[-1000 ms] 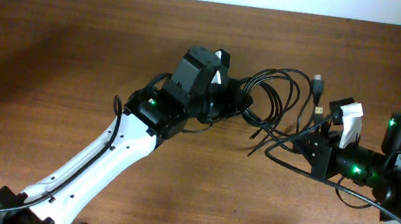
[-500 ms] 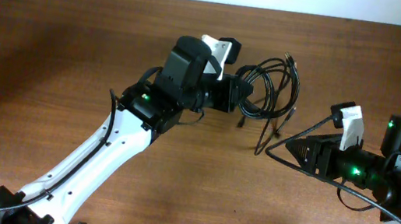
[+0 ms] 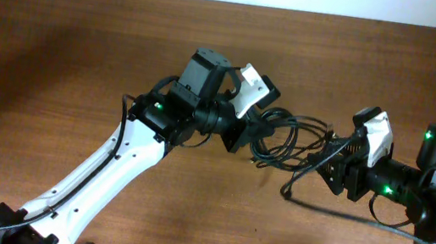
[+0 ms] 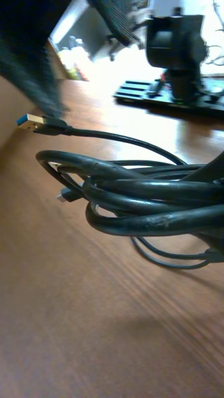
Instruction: Untangle cables
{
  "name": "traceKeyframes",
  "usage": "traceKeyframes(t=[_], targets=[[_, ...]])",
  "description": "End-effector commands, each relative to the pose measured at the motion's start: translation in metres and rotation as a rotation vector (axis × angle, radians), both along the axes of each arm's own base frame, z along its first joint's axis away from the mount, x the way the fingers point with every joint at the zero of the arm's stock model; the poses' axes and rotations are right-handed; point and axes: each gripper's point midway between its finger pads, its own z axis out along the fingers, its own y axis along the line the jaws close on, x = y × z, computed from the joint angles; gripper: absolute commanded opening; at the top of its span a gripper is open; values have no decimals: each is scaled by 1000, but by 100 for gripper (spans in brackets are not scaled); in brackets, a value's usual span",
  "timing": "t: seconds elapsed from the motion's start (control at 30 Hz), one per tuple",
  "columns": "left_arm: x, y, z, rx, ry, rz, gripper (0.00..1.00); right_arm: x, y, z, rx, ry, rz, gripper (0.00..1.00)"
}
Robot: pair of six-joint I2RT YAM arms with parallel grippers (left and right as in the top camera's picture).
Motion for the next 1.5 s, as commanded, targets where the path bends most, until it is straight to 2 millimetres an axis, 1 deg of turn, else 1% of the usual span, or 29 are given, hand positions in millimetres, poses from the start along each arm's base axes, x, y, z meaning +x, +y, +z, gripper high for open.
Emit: traceKeyframes(t=[0.0,0.07,0.13,0.2,0.23,0.3,0.57,0.67,0.77,0.9,1.1,1.17,1.2,1.23,1.27,1.37,1.47], targets=[[-11,-1,9,-14,-63,-85,0,-6,4,18,-59,-171,98,66],[-17,-3,12,-35,-67,-125,0,-8,5,21,-82,-216,125,66],[-28,-8,19,-86,-84,-207,0,-10,7,25,-76,-244,151,68],[-41,-12,29,-150,-95,-294,0,-11,9,26,-64,-246,160,74],[-47,-13,33,-177,-101,-329,0,-12,10,26,-59,-246,163,75],[-51,-14,36,-197,-97,-352,0,-11,10,27,-57,-250,165,75],[-62,-19,33,-189,-95,-388,0,-6,10,32,-64,-288,164,75],[-64,-21,30,-172,-96,-391,0,-4,9,34,-67,-306,164,75],[-63,-22,31,-178,-112,-395,0,-4,9,35,-66,-308,165,75],[-59,-25,38,-201,-160,-400,0,-8,12,34,-45,-293,178,75],[-56,-28,42,-213,-223,-415,0,-23,28,50,79,-318,273,76],[-56,-28,43,-214,-244,-427,2,-30,34,59,137,-328,316,74],[-57,-30,44,-222,-253,-435,2,-34,36,62,162,-333,334,70],[-59,-32,47,-234,-265,-446,2,-34,37,62,165,-331,336,66],[-62,-35,51,-254,-279,-465,1,-34,37,62,166,-327,335,64],[-68,-43,63,-304,-328,-510,1,-34,37,61,167,-326,335,61],[-68,-45,65,-310,-350,-512,0,-34,36,60,167,-317,332,50]])
